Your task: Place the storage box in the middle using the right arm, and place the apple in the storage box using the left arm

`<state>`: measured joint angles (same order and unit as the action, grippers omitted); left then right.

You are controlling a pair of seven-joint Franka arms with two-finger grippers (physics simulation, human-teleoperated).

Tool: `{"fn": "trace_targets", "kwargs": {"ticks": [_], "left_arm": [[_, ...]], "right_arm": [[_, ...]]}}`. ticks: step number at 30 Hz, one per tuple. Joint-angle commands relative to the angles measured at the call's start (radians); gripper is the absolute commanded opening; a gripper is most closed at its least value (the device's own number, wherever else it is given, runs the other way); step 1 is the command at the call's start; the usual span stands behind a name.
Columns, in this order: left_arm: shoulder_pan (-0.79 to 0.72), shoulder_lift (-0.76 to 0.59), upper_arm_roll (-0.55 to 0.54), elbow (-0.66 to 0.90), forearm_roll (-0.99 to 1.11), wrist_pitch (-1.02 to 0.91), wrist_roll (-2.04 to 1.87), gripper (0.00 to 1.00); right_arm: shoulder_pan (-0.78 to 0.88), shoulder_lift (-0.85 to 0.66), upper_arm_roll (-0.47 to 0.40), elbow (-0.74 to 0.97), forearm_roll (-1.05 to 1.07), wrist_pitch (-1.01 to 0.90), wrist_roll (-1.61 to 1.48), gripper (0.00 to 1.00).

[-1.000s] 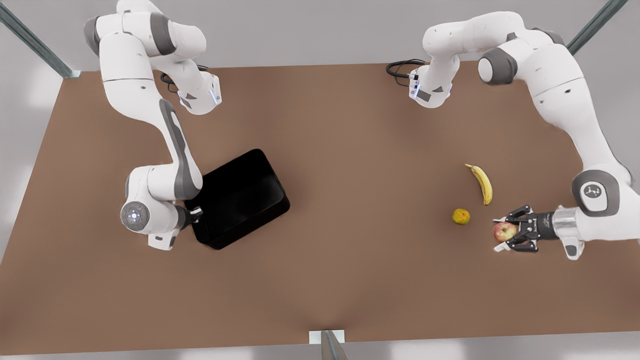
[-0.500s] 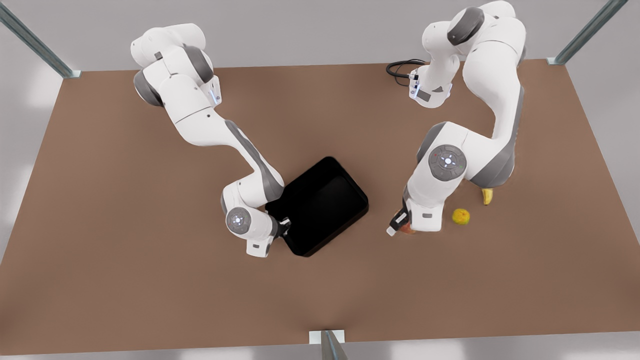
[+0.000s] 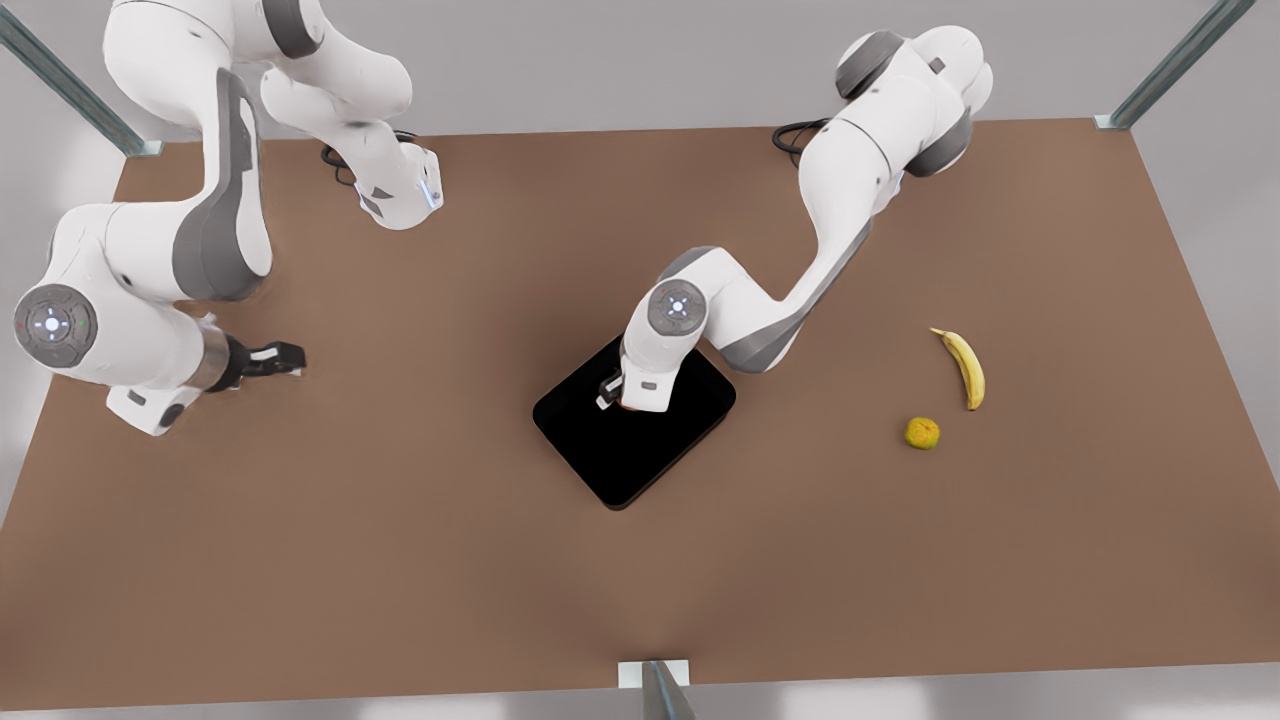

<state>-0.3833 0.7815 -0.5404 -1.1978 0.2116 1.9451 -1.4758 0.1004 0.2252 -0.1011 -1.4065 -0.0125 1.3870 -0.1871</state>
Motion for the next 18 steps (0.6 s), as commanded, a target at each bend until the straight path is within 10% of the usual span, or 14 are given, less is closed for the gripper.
{"fn": "trace_targets", "kwargs": {"ticks": [1, 18], "left_arm": [[0.0, 0.002, 0.0, -0.003, -0.038, 0.032, 0.002, 1.0], [-0.008, -0.07, 0.017, -0.023, 0.006, -0.107, 0.585, 1.0]], "right_arm": [[0.005, -0.006, 0.0, 0.0, -0.007, -0.005, 0.002, 1.0], [0.005, -0.006, -0.006, 0.0, -0.011, -0.013, -0.011, 1.0]]}}
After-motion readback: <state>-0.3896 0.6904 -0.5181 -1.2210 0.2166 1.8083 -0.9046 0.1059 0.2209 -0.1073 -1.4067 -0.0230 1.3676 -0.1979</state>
